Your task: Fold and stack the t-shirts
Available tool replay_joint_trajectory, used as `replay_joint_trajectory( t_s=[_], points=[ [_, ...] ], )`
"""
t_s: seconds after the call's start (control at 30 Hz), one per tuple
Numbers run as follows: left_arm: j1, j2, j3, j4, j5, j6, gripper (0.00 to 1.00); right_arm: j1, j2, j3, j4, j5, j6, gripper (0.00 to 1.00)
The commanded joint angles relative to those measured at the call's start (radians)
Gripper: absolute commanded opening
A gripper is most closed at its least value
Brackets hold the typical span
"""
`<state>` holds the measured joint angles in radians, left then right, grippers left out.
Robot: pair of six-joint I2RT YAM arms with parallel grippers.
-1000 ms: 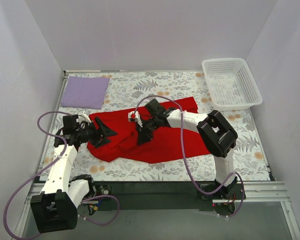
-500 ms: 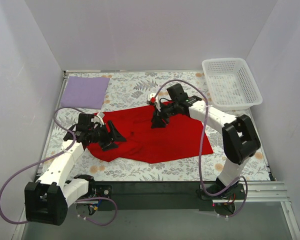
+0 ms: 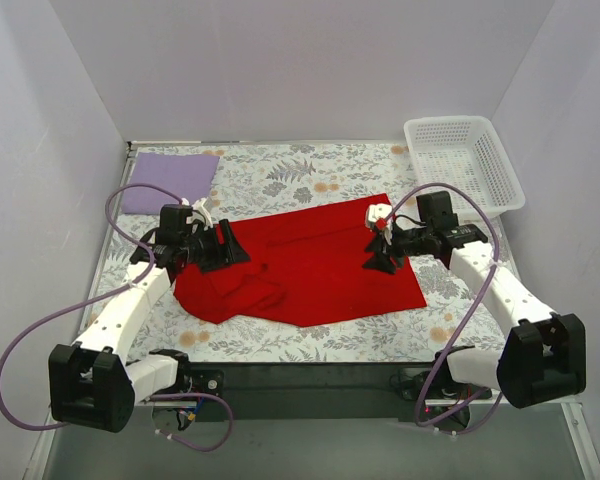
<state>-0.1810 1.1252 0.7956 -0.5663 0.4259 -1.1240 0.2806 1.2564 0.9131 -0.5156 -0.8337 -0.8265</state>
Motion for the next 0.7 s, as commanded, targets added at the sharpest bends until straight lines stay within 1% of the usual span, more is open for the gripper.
replay_joint_trajectory(
  t_s=[0.0,0.17,0.27,0.33,0.53,0.67],
  points=[
    [-0.005,0.014,0.024,0.043,-0.021,0.108,0.63,-0.009,-0.032,-0.063,-0.006,-0.022,-0.022,0.52],
    [-0.005,0.05,0.014,0.051,-0.018,0.107,0.63,-0.093,-0.006,-0.12,-0.014,-0.042,-0.011,0.52],
    [-0.005,0.096,0.025,0.036,-0.038,0.118,0.59,-0.132,0.021,-0.106,-0.032,-0.059,-0.016,0.52],
    [-0.005,0.125,0.036,0.023,-0.041,0.153,0.56,-0.136,0.031,-0.102,-0.038,-0.058,-0.023,0.52],
    [-0.005,0.165,0.066,0.003,-0.027,0.326,0.54,-0.136,0.054,-0.097,-0.049,-0.059,-0.031,0.52],
    [-0.026,0.206,0.054,0.014,-0.016,0.392,0.51,-0.139,0.048,-0.1,-0.049,-0.062,-0.034,0.52]
  ],
)
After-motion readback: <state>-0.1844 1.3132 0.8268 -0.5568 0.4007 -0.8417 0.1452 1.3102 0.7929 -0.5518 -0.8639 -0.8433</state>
